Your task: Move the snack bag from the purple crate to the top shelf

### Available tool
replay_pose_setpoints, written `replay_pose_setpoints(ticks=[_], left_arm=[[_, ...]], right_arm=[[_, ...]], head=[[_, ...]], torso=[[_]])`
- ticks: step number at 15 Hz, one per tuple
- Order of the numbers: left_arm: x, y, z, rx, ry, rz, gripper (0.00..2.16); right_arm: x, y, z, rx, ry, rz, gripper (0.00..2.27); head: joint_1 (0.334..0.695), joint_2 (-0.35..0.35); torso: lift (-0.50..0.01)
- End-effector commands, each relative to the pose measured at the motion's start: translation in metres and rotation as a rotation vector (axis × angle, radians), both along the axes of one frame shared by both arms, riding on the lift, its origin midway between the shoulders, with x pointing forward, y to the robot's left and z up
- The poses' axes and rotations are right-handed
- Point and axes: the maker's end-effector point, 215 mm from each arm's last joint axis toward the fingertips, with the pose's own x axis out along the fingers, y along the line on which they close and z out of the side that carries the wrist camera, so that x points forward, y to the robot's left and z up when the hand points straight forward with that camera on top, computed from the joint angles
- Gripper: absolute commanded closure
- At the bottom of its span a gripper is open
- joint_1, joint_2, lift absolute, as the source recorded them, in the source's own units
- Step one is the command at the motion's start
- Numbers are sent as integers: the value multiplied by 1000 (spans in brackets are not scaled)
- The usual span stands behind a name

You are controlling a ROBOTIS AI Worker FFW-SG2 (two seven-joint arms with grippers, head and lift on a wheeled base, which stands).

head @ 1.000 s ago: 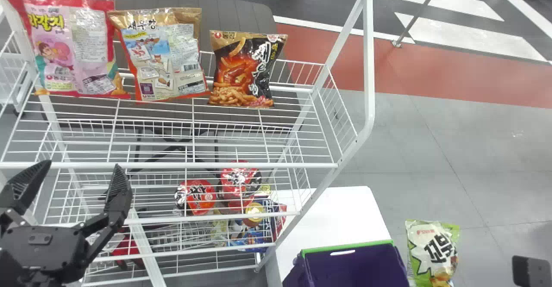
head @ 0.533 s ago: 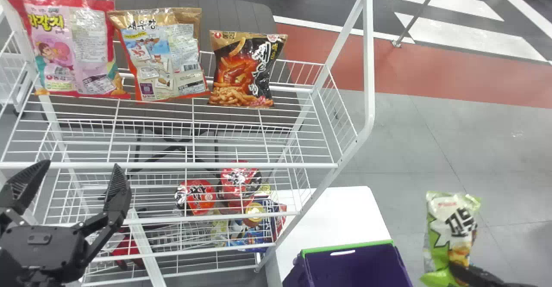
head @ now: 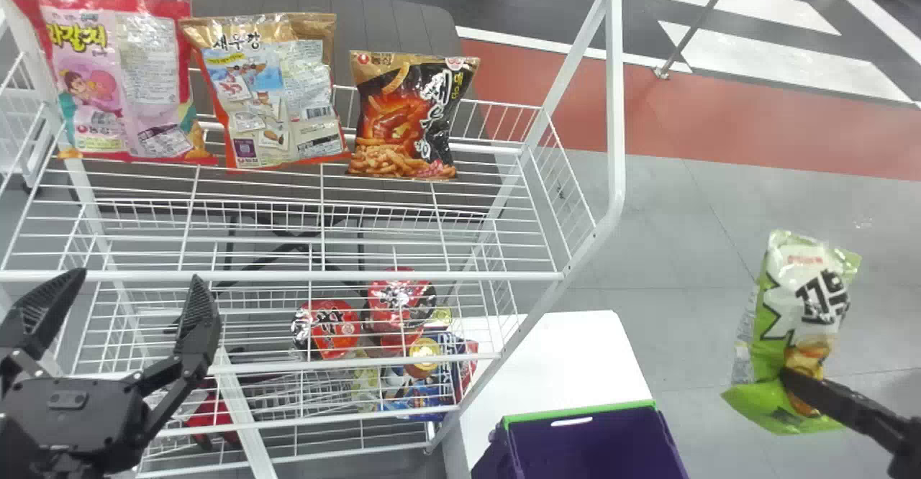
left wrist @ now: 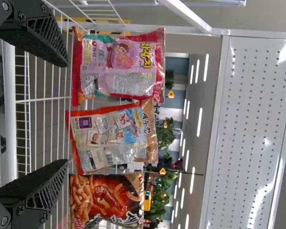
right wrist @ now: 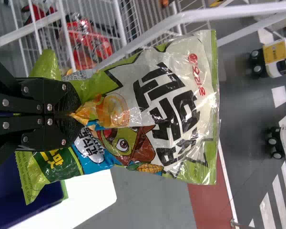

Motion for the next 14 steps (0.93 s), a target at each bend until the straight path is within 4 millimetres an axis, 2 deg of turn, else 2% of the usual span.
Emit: replay_pose_setpoints(ticks=[1,4,7,10,14], left_arm=[[0,0,0,-1,0,0,103],[-1,-1,-1,1,2,-2,103],[-2,-2,-1,1,2,-3,103],[-2,-1,-3,4,6,-2,103],[-3,-3,-4,4,7,-7,103]], right_arm=[[12,30,25,67,-45,-6,1717],[31,70,46,119,-84,21,1717],[60,101,79,66,-164,103,1717],[87,140,85,41,-180,179,1717],[121,196,72,12,-150,260,1717]], head=[[695,-350],[695,-350],[695,-350],[695,-350],[695,-350]], torso=[[0],[0],[0],[0],[0]])
